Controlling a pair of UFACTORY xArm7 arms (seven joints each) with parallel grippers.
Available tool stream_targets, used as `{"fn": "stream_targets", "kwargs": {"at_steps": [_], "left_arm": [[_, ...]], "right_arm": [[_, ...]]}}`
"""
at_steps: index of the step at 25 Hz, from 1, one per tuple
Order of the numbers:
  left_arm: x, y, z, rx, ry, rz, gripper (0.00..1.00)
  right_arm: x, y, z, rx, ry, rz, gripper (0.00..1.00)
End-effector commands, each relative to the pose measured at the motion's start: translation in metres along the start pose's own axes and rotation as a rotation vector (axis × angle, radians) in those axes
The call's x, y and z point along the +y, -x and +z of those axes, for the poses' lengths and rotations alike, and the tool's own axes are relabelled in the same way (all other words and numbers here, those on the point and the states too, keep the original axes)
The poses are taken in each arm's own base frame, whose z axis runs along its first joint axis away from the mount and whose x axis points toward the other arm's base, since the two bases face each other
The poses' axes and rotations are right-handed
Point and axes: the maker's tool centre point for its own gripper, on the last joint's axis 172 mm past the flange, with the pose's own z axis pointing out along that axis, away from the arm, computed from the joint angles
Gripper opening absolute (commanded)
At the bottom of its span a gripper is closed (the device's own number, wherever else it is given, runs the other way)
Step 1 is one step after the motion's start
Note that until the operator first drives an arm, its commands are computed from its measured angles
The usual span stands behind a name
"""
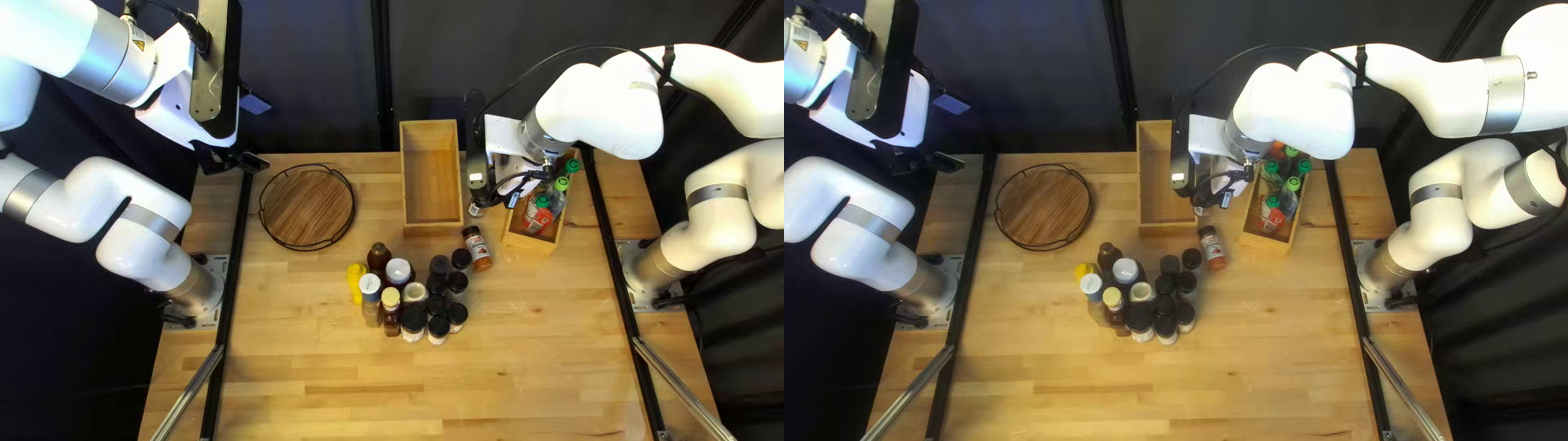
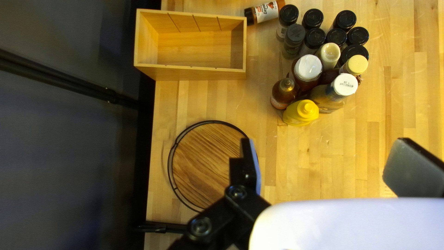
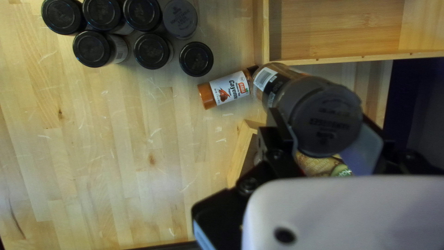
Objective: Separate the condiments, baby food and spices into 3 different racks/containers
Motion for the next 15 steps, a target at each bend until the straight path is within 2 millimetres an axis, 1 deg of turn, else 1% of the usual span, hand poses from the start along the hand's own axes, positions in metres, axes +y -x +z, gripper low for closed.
{"fn": "stream_targets", "kwargs": {"at_steps": [1, 3, 4, 7, 9, 13, 15], "left_arm": [[0.000, 0.000, 0.000, 0.000, 0.000, 0.000, 1.00], [0.000, 0.000, 0.000, 0.000, 0.000, 0.000, 1.00], [0.000, 0.000, 0.000, 0.000, 0.000, 0.000, 1.00], [0.000, 0.000, 0.000, 0.000, 0.000, 0.000, 1.00], [0.000, 0.000, 0.000, 0.000, 0.000, 0.000, 1.00], [0.000, 0.000, 0.000, 0.000, 0.000, 0.000, 1.00], [0.000, 0.000, 0.000, 0.000, 0.000, 0.000, 1.00]], "right_arm": [[0.033, -0.077, 0.015, -0.073, -0.044, -0.019, 0.00], [0.033, -0.077, 0.015, -0.073, -0.044, -0.019, 0.00], [0.021, -0.077, -0.003, -0.073, -0.040, -0.017, 0.00], [0.012, -0.080, -0.006, -0.078, -0.031, -0.018, 0.00], [0.011, -0.081, -0.006, -0.080, -0.030, -0.020, 0.00], [0.023, -0.085, -0.004, -0.074, -0.039, -0.020, 0.00], [0.038, -0.089, 0.006, -0.065, -0.043, -0.020, 0.00]]}}
